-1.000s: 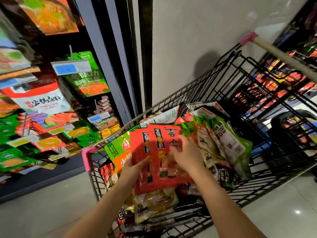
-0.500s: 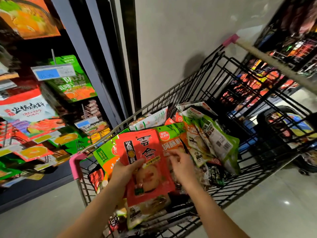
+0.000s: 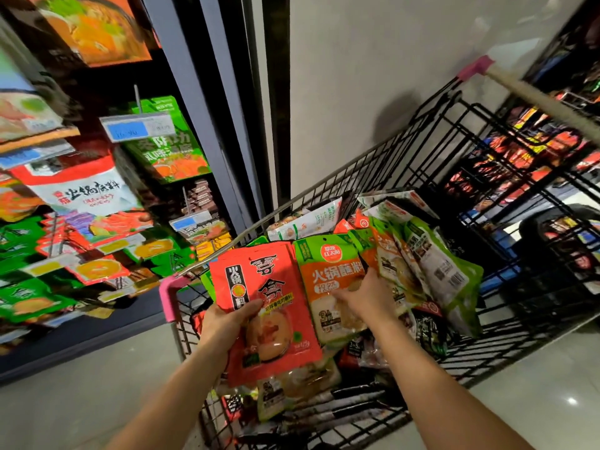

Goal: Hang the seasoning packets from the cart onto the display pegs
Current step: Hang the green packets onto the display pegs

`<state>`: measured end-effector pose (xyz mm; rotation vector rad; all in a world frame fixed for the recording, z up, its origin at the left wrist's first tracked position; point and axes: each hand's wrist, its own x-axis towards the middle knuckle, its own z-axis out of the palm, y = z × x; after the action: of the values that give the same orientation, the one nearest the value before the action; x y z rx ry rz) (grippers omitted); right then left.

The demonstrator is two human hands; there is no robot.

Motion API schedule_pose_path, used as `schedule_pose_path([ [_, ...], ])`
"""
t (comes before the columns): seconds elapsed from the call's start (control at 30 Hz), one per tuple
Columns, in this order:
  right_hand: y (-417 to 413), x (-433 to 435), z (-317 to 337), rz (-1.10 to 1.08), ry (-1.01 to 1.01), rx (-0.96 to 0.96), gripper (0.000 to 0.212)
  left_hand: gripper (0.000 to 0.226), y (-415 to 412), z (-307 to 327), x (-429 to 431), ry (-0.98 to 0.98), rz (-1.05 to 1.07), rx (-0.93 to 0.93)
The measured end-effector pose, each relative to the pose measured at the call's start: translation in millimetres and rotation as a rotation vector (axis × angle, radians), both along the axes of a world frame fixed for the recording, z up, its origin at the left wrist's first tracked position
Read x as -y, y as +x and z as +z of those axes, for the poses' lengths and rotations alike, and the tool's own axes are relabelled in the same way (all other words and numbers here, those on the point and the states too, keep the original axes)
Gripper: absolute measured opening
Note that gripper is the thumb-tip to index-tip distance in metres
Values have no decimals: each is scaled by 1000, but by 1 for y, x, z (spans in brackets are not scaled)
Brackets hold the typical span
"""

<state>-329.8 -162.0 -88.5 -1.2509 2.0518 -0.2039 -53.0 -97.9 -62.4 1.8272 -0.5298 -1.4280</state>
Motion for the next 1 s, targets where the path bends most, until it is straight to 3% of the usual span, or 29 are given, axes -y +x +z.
schedule_pose_path([
  [0.1,1,-4,5,-109,30,149,89,40,2,-3,-3,8,21,-21],
  [0.27,-7,-5,30,-151,-53,429,29,35,8,-2,-4,34,9,-80],
  [0.47,-26,-7,98,-101,-186,588,31,52,10,-1,-6,17,-18,-114],
  [0.63,29,-14,82,-5,-119,588,21,73,14,1,-6,80,31,-253],
  [0.77,87,-34,55,85,-88,544,29,76,16,12,-10,9,-75,-313],
  [0.87,107,-45,42,167,-21,503,55,68,10,19,-14,-61,-92,-273],
  [0.93,96,-40,46,183,-50,493,41,58,11,21,-14,-37,-78,-259],
  [1.0,70,-26,47,117,-167,361,29,52,13,21,-14,-25,-80,-248],
])
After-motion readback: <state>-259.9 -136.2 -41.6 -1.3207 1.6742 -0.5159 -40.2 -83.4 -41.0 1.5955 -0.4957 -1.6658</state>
